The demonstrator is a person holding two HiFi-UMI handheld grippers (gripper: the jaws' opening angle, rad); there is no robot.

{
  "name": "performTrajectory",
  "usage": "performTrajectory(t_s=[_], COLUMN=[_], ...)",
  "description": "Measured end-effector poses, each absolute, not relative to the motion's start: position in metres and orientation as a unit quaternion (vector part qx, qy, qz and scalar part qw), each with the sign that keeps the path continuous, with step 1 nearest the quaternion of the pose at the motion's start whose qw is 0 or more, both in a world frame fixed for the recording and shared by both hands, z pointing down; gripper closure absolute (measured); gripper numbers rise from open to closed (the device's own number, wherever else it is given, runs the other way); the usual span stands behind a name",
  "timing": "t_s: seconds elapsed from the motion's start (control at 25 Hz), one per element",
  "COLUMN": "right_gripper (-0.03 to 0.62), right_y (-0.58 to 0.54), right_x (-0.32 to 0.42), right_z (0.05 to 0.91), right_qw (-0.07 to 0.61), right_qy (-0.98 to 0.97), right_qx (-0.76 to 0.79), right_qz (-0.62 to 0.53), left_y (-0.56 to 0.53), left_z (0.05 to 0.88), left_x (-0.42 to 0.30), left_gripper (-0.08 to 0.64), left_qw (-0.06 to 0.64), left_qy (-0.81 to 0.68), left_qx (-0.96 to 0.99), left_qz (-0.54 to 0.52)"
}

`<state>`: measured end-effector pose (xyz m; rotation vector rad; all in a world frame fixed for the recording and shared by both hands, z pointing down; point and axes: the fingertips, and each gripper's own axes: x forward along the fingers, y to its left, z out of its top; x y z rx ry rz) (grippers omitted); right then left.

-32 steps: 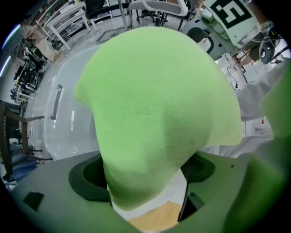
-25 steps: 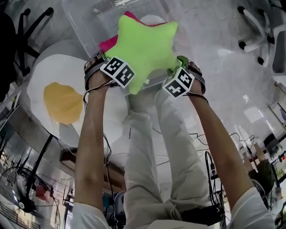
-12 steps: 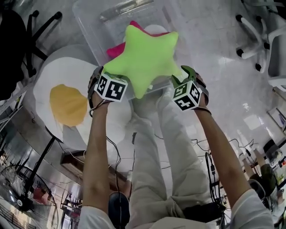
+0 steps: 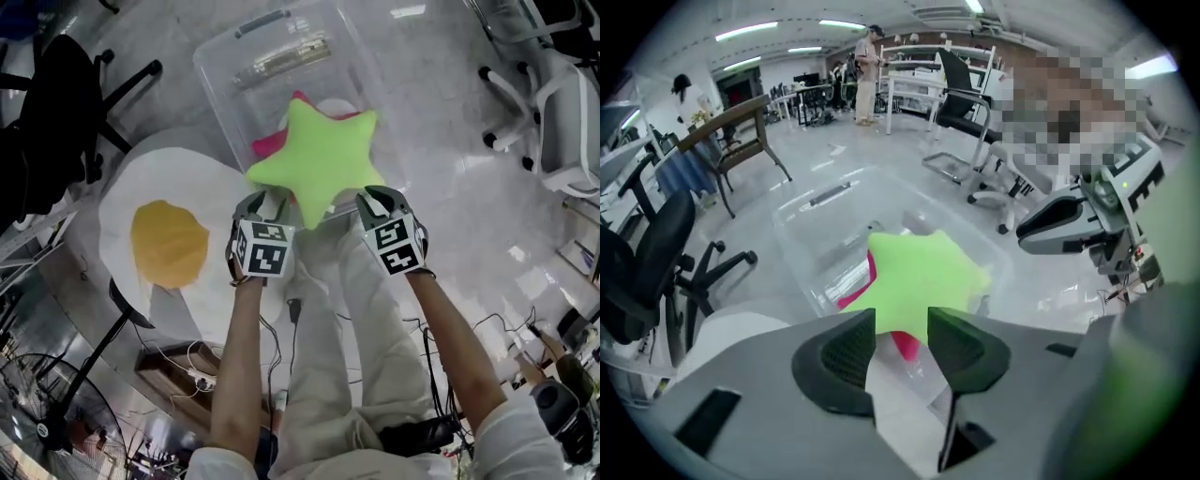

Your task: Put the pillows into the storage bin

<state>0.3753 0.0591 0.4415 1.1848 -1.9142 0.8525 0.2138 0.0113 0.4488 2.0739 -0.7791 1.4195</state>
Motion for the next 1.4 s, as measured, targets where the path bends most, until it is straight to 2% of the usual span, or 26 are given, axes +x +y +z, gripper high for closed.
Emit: performTrajectory(t_s=[0.08, 0.16, 0.28, 0.36, 0.52, 0.64, 0.76, 0.96, 1.08, 1.4], right_gripper=[0.556, 0.578, 0.578, 0.578, 0.578, 0.578, 0.578, 0.580, 0.580, 0.580], right_y=[0.060, 0.060, 0.064, 0.064, 0.051, 0.053, 0.055, 0.070, 0.086, 0.129], right_x=[0.371, 0.369, 0.358, 0.349, 0.330, 0.321, 0.316, 0.307, 0.306, 0.285], right_z=[0.419, 0.394, 0.350, 0.315, 0.236, 0.178, 0.122, 0.027, -0.023, -0.073], right_qw=[0.333, 0.294, 0.248, 0.234, 0.133, 0.072, 0.056, 0.030, 0.004, 0.006], right_qy=[-0.740, -0.733, -0.724, -0.731, -0.746, -0.753, -0.770, -0.781, -0.770, -0.757], right_qx=[0.474, 0.493, 0.512, 0.520, 0.532, 0.530, 0.528, 0.547, 0.575, 0.610], right_qz=[0.341, 0.365, 0.389, 0.376, 0.378, 0.384, 0.353, 0.299, 0.277, 0.235], left_y=[0.012, 0.010, 0.017, 0.020, 0.018, 0.026, 0.027, 0.044, 0.058, 0.090], left_z=[0.422, 0.392, 0.346, 0.314, 0.237, 0.177, 0.121, 0.032, -0.008, -0.069], left_x=[0.213, 0.210, 0.200, 0.191, 0.183, 0.181, 0.179, 0.169, 0.154, 0.093], left_gripper=[0.420, 0.546, 0.546, 0.546, 0.546, 0.546, 0.546, 0.546, 0.546, 0.546], left_qw=[0.248, 0.256, 0.310, 0.322, 0.308, 0.267, 0.226, 0.244, 0.221, 0.169], left_qy=[-0.299, -0.319, -0.337, -0.341, -0.324, -0.317, -0.323, -0.317, -0.330, -0.408], left_qx=[0.775, 0.785, 0.792, 0.800, 0.847, 0.874, 0.890, 0.901, 0.903, 0.886], left_qz=[0.499, 0.465, 0.404, 0.373, 0.288, 0.255, 0.230, 0.165, 0.161, 0.144])
